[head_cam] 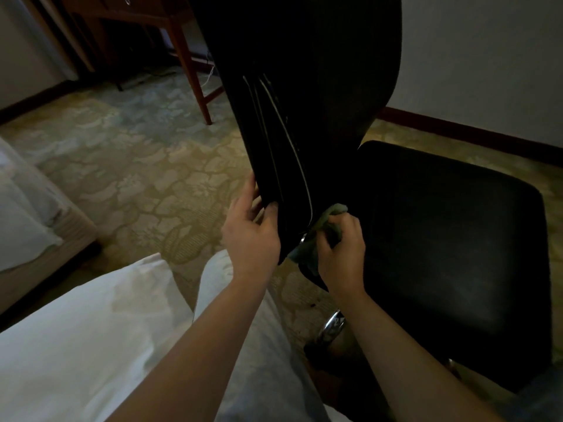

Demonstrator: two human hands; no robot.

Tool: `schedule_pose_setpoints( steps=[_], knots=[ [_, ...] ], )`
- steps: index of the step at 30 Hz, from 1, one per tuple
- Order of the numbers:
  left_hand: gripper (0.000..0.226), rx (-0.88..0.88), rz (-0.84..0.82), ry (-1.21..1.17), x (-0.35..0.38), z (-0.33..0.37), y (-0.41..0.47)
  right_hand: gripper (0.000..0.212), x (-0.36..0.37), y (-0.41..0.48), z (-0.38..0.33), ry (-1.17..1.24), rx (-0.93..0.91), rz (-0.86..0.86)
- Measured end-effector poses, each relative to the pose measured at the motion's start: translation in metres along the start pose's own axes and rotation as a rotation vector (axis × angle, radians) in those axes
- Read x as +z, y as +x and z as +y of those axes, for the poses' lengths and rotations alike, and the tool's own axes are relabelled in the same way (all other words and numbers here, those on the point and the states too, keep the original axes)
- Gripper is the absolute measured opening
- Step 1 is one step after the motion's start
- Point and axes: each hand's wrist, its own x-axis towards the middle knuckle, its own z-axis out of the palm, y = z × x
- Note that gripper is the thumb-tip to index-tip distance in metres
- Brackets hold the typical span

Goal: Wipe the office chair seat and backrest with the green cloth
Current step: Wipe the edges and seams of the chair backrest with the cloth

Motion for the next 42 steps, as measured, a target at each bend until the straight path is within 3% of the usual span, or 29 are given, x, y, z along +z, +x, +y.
schedule_pose_setpoints(
  steps=[4,11,16,21,24,29,36,42],
  knots=[
    [0.06,0.0,-0.013,0.002,-0.003,0.0,0.0,0.017,-0.001,-0.004,0.015,-0.09,0.062,-0.153],
    [0.06,0.015,-0.013,0.007,-0.002,-0.002,-0.001,0.025,-0.015,0.002,-0.004,0.028,-0.051,0.024],
    [0.06,0.03,0.0,0.033,0.0,-0.001,-0.003,0.022,0.004,-0.004,-0.002,-0.008,0.032,0.058],
    [0.061,0.078,0.023,0.136,-0.001,-0.001,-0.002,0.027,0.016,-0.014,0.012,-0.154,0.15,-0.201],
    [0.06,0.075,0.036,0.131,0.0,-0.001,-0.002,0.027,0.001,-0.014,0.008,-0.123,0.138,-0.127],
    [0.059,0.056,0.066,0.119,0.003,0.002,-0.005,0.033,-0.034,-0.005,-0.012,-0.108,0.006,-0.11],
    [0.053,0.002,-0.051,0.015,-0.013,0.012,0.006,0.037,-0.07,0.01,-0.063,-0.139,-0.279,-0.116],
    [0.039,0.008,-0.048,-0.102,-0.02,0.036,0.014,0.044,-0.084,0.037,-0.118,-0.279,-0.485,-0.15]
  ],
)
